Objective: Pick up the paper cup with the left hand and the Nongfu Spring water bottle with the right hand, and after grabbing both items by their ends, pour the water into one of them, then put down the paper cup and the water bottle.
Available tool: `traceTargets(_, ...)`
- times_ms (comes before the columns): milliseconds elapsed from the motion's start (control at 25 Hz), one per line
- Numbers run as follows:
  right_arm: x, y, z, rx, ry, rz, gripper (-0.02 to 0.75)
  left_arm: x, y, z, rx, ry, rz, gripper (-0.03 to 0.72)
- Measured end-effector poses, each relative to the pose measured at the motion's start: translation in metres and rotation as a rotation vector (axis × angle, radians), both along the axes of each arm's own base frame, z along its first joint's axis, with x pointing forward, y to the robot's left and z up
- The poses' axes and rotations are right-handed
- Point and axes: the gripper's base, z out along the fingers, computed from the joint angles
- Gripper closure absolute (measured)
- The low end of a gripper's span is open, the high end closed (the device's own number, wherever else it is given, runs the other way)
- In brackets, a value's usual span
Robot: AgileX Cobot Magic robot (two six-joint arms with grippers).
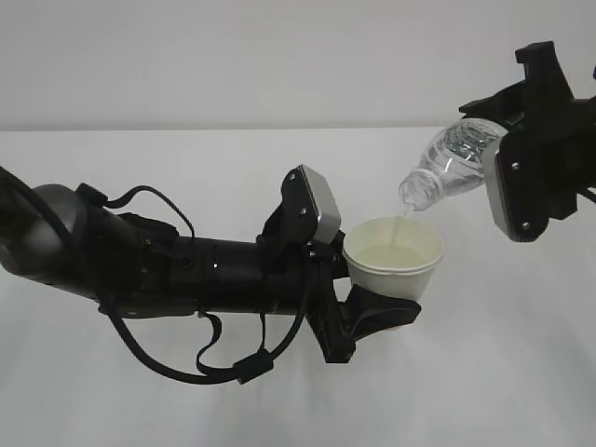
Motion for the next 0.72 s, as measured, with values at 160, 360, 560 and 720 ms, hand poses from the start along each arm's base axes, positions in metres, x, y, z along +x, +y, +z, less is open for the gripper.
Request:
traceTargets(160,-0.0013,0.0057,-0.0005,-0.009,0.003,0.018,0.332,0.0,0.0,0.0,0.0,0.0,0.0,0.235)
traceTargets(360,-0.0016,0.007,-0.0009,-0.013,0.006,0.021,0.333,0.0,0.0,0.0,0.0,0.0,0.0,0.235)
traceTargets(560,-0.0016,0.007,-0.0009,-0.015,0.006,0.021,0.333,0.0001,0.0,-0.0001,0.001,0.0,0.001,0.235)
traceTargets(720,-0.0016,0.007,-0.0009,-0.015,0.006,0.021,0.333,0.0001,0.0,-0.0001,0.001,0.0,0.001,0.235)
